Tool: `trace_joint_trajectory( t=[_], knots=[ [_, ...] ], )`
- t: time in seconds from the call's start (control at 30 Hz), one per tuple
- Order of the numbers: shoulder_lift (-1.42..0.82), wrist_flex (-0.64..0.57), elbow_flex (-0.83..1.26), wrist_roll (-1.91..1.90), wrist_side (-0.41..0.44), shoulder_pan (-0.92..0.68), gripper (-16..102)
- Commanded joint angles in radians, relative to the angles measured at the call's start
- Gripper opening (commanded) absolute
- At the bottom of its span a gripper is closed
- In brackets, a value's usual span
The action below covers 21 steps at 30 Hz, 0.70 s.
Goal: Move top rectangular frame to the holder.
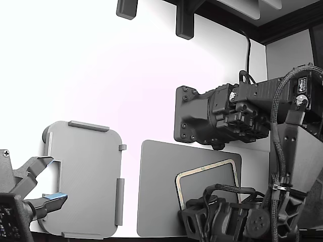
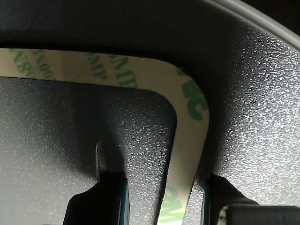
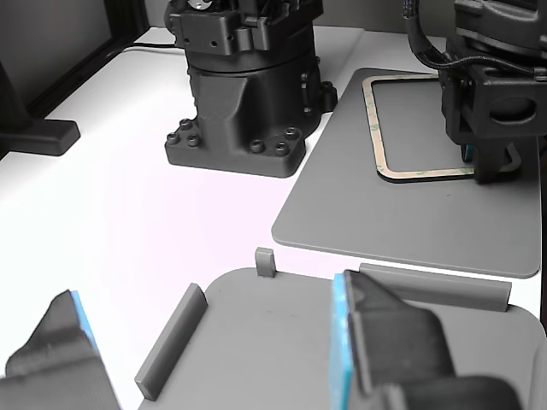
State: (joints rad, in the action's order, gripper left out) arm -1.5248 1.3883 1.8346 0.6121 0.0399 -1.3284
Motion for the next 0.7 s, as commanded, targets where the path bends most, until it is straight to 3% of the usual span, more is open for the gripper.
trace_joint_trajectory(
  t=[0.0,0.27,0.5,0.67],
  knots=[
    [-0.020,-0.003,-0.026,-0.005,0.005,0.009,58],
    [-0.023,-0.009,-0.020,-0.008,0.038,0.009,31],
    [-0.028,-0.028,-0.021,-0.008,0.067,0.009,-10],
    [-0.034,-0.031,-0.043,-0.021,0.066,0.009,-11]
  ],
)
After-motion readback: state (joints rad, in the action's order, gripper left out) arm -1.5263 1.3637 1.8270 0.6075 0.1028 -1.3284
